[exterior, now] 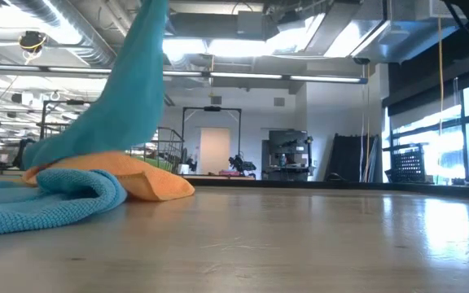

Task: Fold microfiber towels
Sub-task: Fold the blue microfiber cloth

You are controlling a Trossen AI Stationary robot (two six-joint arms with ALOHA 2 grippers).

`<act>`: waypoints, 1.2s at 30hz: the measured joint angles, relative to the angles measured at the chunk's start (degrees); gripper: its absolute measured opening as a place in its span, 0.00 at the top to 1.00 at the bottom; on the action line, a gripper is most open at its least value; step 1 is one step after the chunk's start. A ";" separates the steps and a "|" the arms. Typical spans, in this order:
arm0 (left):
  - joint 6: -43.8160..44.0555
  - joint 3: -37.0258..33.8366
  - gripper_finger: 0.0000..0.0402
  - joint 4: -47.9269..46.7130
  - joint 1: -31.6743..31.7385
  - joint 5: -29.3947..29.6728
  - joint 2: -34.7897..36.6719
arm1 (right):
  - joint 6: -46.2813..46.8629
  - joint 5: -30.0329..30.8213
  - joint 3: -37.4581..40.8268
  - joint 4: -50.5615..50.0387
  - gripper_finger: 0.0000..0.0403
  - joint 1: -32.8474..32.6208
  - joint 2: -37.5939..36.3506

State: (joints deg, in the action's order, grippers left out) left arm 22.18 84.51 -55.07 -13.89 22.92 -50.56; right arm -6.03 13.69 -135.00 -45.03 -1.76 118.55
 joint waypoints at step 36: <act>-21.23 -0.01 0.63 32.58 3.58 24.10 -16.79 | -19.74 -5.15 -0.01 2.34 0.98 6.21 -14.35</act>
State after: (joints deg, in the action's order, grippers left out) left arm 0.95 84.50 -22.49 -10.31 47.02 -67.36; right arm -25.77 8.53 -135.01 -42.69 4.45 104.20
